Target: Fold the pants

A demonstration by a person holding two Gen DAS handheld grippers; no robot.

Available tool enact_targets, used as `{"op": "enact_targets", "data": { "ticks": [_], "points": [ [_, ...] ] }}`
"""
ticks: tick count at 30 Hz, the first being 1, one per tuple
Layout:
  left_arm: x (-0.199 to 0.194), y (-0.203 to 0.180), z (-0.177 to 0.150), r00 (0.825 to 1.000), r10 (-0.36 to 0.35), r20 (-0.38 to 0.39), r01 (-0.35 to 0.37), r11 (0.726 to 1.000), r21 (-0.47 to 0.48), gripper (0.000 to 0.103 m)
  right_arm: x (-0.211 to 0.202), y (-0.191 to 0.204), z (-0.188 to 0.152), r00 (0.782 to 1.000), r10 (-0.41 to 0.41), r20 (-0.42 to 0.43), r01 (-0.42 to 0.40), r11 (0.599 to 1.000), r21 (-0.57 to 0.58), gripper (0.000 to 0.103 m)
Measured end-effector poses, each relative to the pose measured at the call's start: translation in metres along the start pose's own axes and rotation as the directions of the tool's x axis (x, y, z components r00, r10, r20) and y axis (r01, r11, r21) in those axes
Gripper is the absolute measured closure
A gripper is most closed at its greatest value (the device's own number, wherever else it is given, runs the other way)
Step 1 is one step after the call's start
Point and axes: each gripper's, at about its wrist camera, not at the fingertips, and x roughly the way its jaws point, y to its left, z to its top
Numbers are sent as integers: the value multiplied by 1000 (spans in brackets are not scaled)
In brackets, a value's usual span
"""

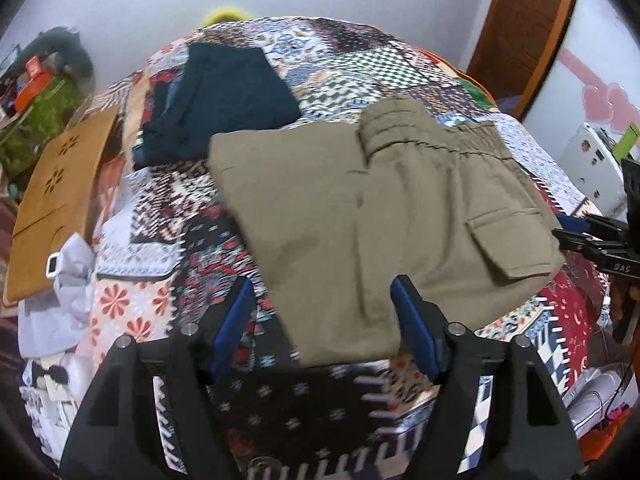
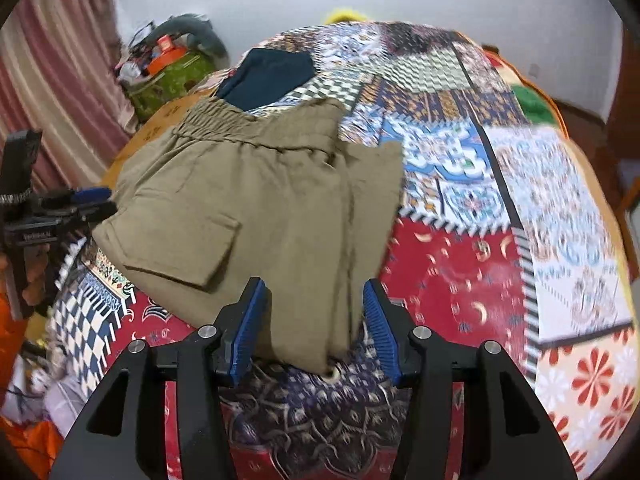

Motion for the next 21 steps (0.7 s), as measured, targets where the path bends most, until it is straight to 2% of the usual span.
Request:
{"op": "enact_targets", "data": {
  "ticks": [3, 8, 10, 13, 18, 21],
  "points": [
    [-3, 6, -2, 1000, -1, 1, 1, 1000, -16, 26, -6, -11, -4, 1000, 7, 2, -7, 999, 52, 52],
    [-11, 8, -2, 1000, 13, 14, -13, 1000, -14, 24, -12, -14, -6, 1000, -28, 4, 27, 998, 55, 47],
    [-17, 12, 1, 1000, 6, 20, -5, 999, -36, 24, -17, -17, -5, 999, -51, 4, 51, 997, 66, 47],
    [-20, 21, 8, 999, 35, 29, -33, 996, -81, 24, -22, -21, -1, 999, -41, 10, 40, 995, 95, 46],
    [-3, 42, 24, 999, -41, -4, 40, 980, -197, 24, -25, -20, 12, 998, -19, 55, 12, 993, 115, 32],
    [19, 47, 31, 995, -90, -46, 77, 968, -239, 24, -17, -18, 20, 998, -10, 60, 3, 993, 116, 28]
  ]
}}
